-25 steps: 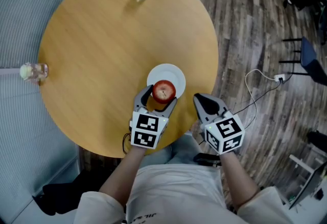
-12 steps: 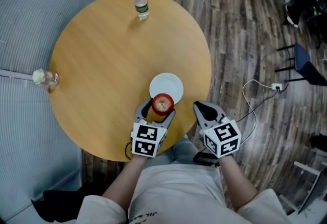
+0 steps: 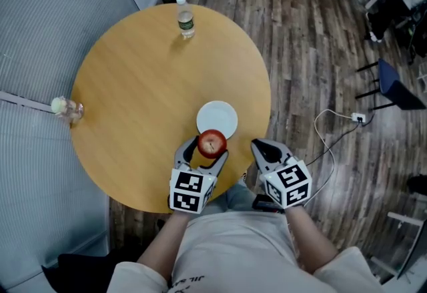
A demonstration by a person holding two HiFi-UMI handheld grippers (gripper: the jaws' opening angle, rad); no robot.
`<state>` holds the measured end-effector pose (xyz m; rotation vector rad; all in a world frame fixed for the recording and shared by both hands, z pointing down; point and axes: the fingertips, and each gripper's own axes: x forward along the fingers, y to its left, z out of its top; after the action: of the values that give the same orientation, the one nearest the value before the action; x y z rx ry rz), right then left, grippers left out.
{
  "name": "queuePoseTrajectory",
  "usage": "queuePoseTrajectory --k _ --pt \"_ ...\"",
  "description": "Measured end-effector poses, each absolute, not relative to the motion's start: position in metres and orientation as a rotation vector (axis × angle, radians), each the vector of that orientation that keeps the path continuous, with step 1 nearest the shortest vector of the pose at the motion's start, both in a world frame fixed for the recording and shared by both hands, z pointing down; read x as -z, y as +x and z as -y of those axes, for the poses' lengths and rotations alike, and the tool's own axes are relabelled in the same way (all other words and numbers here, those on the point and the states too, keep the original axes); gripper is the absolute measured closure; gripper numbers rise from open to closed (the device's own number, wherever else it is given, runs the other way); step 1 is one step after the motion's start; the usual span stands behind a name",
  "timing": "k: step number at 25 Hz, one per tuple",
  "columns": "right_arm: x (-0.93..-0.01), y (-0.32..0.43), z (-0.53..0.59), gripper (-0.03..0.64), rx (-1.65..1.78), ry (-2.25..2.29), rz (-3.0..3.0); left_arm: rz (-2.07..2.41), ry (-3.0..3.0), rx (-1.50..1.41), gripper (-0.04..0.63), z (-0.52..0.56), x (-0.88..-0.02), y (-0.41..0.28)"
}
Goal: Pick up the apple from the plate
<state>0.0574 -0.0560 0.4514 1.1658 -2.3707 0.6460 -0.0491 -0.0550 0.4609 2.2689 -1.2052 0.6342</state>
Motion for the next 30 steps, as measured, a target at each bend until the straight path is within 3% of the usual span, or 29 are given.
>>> queuePoseTrajectory --k 30 --pt "-0.4 0.056 0.066 0.586 -0.546 1.156 2.444 1.209 2.346 -0.557 0.234 0.051 -0.404 -0.036"
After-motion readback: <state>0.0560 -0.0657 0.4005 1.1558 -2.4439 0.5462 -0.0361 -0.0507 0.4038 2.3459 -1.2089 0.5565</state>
